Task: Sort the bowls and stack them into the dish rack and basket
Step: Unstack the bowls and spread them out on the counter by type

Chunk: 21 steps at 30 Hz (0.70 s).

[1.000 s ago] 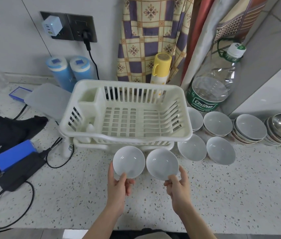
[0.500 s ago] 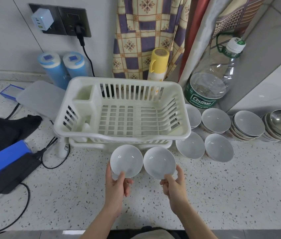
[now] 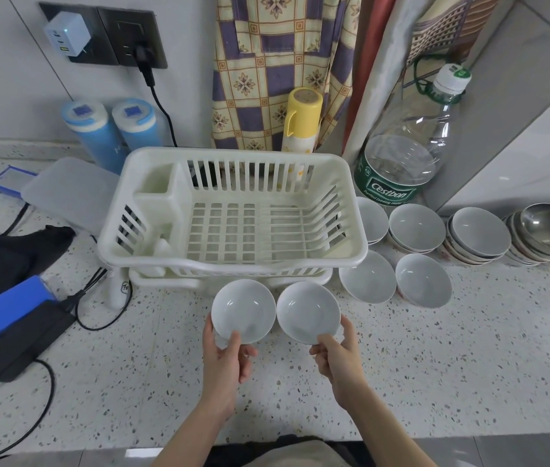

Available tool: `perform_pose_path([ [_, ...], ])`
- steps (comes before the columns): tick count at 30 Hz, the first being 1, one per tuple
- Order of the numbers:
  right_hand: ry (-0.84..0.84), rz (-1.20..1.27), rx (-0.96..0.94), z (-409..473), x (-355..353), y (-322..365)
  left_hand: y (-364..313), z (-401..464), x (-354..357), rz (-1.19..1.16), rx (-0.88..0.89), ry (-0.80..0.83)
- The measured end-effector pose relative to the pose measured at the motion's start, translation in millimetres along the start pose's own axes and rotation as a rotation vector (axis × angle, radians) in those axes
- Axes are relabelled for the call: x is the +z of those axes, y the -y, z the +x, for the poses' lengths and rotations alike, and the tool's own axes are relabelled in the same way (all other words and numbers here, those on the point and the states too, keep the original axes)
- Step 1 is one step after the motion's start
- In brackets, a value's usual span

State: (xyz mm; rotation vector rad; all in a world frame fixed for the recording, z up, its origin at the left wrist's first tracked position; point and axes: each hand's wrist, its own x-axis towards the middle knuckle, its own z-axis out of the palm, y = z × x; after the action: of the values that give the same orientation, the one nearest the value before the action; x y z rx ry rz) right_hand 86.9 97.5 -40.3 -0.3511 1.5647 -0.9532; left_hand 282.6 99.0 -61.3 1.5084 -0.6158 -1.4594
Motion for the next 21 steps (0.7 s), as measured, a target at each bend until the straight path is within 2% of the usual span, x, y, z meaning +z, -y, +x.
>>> perform_pose_path([
  [9,0.006,-0.046,0.020,-2.8,-1.8,4.4,-0.5,-0.8,0.4,0.002,-0.028,-0.012],
  [15,0.024,-0.103,0.015,-3.0,-6.9,7.5,-1.1,-1.8,-1.7,0.022,-0.004,-0.083],
  [21,-0.130,-0.175,-0.069,-3.6,-34.6,17.6,3.4,-15.1,4.0,-0.015,0.072,-0.243],
])
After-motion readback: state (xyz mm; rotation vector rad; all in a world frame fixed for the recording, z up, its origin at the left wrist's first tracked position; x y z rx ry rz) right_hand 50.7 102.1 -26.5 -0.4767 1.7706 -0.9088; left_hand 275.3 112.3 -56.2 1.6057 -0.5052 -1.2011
